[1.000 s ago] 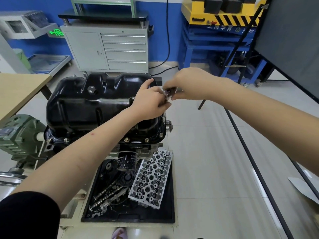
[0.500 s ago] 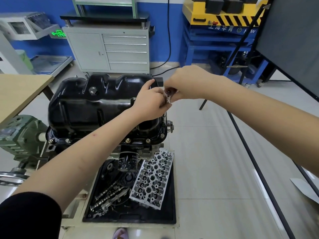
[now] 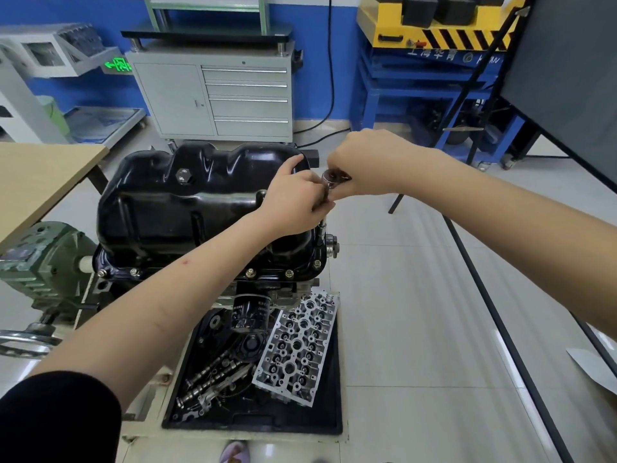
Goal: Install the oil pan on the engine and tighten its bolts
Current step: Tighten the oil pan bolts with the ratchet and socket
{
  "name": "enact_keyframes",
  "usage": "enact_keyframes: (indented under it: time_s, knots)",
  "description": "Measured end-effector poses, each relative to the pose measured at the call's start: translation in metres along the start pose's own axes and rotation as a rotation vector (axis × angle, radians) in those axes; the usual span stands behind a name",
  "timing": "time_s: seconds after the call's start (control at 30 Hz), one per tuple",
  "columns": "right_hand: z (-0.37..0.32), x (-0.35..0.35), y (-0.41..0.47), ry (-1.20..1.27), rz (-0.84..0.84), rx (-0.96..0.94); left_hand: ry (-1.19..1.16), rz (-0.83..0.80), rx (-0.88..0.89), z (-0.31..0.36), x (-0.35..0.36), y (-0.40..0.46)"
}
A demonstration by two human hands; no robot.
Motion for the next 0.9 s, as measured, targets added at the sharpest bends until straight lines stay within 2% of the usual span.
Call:
enact_keyframes:
  time_s: [0.17,0.37,0.47,0.6,0.67,0.8,0.9]
  knots:
    - [0.0026,0.0067,-0.0021,0.133,0.015,0.143,0.025,-0.006,-0.007,0.0011,0.0032,0.0016]
    - [0.0009,0.0041,-0.0012,-0.041,-0.026,-0.077,0.025,-0.036,-0.001,-0.0010,0.0012,0.0021]
    - [0.0006,0.0004,0.0023,-0.056,0.007,-0.031,0.024,-0.011,-0.008,0.0003,-0.0001,0.0010]
    - [0.0009,0.0061,0.0008,0.098,0.020,0.120,0.025,0.031,-0.009,0.0029,-0.0006,0.0004]
    - [0.0009,0.0073,-0.0012,0.086,0.021,0.102,0.025,0.023,-0.019,0.0026,-0.0003,0.0017]
    - [0.0051,0.0060,-0.0008,0.024,-0.019,-0.056,0.019,-0.025,-0.019,0.0010,0.0009,0.0031]
    - [0.0050,0.0047,0.0001,-0.008,0.017,-0.032,0.019,-0.006,-0.012,0.0007,0.0000,0.0011]
Point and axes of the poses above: each hand's wrist, its own y-axis towards the middle knuckle, its own x-axis out of the palm, z = x × y, the point moved 3 cm from there along y, towards the middle knuckle, and after that the axes turned 11 degrees about y, right-handed, at the moved point
